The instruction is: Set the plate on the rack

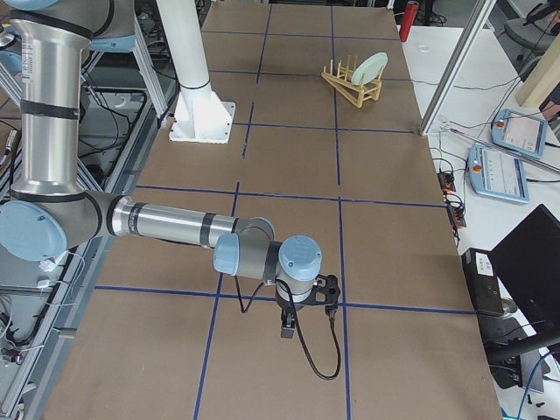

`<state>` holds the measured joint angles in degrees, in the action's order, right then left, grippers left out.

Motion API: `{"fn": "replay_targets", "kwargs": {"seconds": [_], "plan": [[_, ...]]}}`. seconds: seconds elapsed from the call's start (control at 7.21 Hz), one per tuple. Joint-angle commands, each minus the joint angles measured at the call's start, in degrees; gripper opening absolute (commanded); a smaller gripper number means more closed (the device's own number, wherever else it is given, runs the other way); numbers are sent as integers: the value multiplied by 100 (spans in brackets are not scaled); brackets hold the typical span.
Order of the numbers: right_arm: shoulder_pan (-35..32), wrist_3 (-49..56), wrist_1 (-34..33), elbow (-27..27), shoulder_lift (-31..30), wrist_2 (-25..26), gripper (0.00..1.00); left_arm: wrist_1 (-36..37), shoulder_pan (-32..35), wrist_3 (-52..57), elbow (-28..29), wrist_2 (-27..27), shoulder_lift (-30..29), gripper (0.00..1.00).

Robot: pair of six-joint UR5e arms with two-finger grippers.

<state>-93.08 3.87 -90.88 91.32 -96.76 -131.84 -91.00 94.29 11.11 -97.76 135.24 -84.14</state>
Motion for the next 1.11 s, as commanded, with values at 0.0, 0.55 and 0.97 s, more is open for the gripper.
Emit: {"fn": "replay_targets", "kwargs": {"seconds": [0.0,0.55,0.97], "plan": [[0,0,0,0,0,0,100,-66,-7,14,151,326,229,100],[0,0,0,0,0,0,100,3,-16,-404,82,248,205,100],[0,0,0,0,0,0,100,-14,-60,-1238,-59,125,-6,100]]}}
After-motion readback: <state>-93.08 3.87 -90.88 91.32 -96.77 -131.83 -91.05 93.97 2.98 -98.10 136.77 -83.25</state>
